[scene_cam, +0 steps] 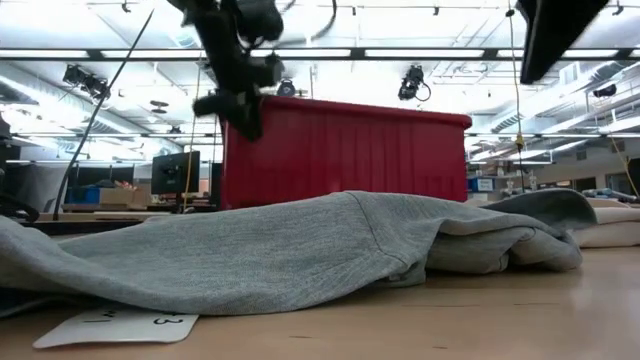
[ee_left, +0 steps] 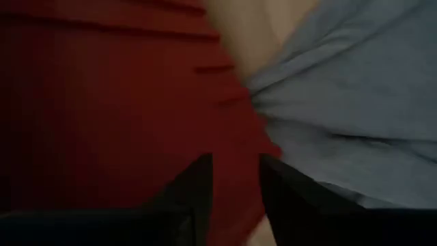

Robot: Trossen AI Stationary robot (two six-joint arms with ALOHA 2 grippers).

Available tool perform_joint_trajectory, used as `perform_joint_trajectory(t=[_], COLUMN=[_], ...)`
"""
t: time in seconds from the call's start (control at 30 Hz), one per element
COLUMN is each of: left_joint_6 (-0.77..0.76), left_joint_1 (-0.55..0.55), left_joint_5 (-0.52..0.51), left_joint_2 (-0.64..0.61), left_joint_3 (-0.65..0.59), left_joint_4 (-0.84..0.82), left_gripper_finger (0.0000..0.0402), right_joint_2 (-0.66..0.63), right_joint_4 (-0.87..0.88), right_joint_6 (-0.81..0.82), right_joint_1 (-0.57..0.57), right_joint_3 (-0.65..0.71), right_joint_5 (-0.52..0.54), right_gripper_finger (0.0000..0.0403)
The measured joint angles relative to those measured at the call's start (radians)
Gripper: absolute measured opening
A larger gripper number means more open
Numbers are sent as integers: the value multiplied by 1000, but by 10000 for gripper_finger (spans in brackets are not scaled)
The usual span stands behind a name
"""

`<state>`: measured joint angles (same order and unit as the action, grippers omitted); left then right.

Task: Fold Laundry from Bin
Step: Fold the gray shirt

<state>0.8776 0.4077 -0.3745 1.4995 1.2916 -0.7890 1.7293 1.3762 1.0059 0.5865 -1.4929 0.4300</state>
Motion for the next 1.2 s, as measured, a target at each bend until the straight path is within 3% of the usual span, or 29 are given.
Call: perform_joint_trajectory(t=[0.2,0.37,0.63,0.77,0.93,1.0,1.1,1.2], left_joint_6=[-59,-74,65,74,61,2,-133,-280], left_joint_1=[-18,72,62,16,-126,-189,-291,-414], left_joint_5=[-135,-12,-80,-89,-80,-19,158,282], left_joint_2=[-26,-26,-56,-61,-68,-68,-61,-59], left_joint_3=[5,6,8,7,7,6,-26,-84], left_joint_4=[75,101,114,73,-57,-151,-257,-267], left_gripper_finger=[125,127,127,126,126,126,126,126], right_joint_2=[2,2,2,2,2,2,2,2], right_joint_4=[-145,-234,-234,-234,-253,-319,-535,-773], right_joint_6=[-119,-158,-161,-158,-153,-175,-280,-388], right_joint_1=[9,-1,11,14,31,38,46,48], right_joint_3=[0,0,0,0,0,9,55,122], right_joint_5=[26,50,116,121,130,155,160,134], right_gripper_finger=[197,197,197,197,197,197,197,197])
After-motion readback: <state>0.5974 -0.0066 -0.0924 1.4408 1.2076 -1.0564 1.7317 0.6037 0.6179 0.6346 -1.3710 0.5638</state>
